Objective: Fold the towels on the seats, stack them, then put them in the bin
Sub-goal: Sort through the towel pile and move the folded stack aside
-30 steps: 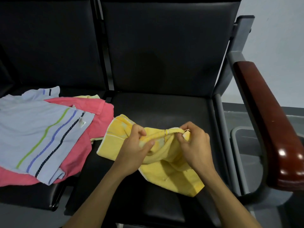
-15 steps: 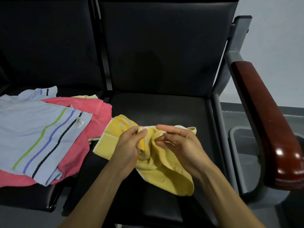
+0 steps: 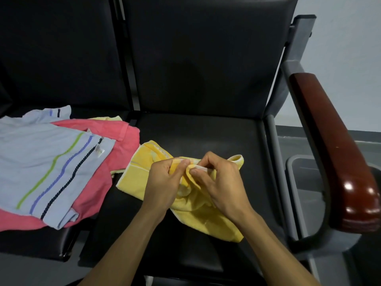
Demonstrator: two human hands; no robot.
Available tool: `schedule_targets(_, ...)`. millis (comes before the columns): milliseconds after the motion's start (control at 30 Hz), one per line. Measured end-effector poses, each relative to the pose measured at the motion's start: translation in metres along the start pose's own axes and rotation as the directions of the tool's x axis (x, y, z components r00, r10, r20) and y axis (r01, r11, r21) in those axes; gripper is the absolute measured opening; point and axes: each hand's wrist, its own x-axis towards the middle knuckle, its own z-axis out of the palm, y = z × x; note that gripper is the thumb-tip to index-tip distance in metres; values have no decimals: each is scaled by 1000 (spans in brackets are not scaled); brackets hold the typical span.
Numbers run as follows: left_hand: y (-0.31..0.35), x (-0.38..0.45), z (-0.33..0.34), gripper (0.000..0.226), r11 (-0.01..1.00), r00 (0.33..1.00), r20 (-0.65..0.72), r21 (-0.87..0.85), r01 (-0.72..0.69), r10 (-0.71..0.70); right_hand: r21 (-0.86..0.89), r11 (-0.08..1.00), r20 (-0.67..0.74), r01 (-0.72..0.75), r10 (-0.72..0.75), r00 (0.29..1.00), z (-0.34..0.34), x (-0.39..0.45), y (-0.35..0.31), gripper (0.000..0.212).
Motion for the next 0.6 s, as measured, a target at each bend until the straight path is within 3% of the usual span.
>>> schedule_targets(167,-4,-1,3,43,999,994,104,-21,31,-28,28,999,50,30,-31,998,3,-2,-3,17)
schedule_targets(300,-1,-1,4,65,970,969,222,-190,153,-109,-34,999,-1,-25,25,1000,7,0,2,23)
schedule_targets(433,7,-5,0,33,997,945,327,-79,21,6,-56,998,-83,-36,32,996,8,0,6,21)
schedule_targets(533,2,-1,-11,34,1000,948,318,8,-15,12,-74,997,46,-4,8,999,5,-1,9,18)
schedule_targets(600,-5,4,-18,43,1000,980,198,18,-22,18,-199,980,173,16,19,985,1,-1,18,19)
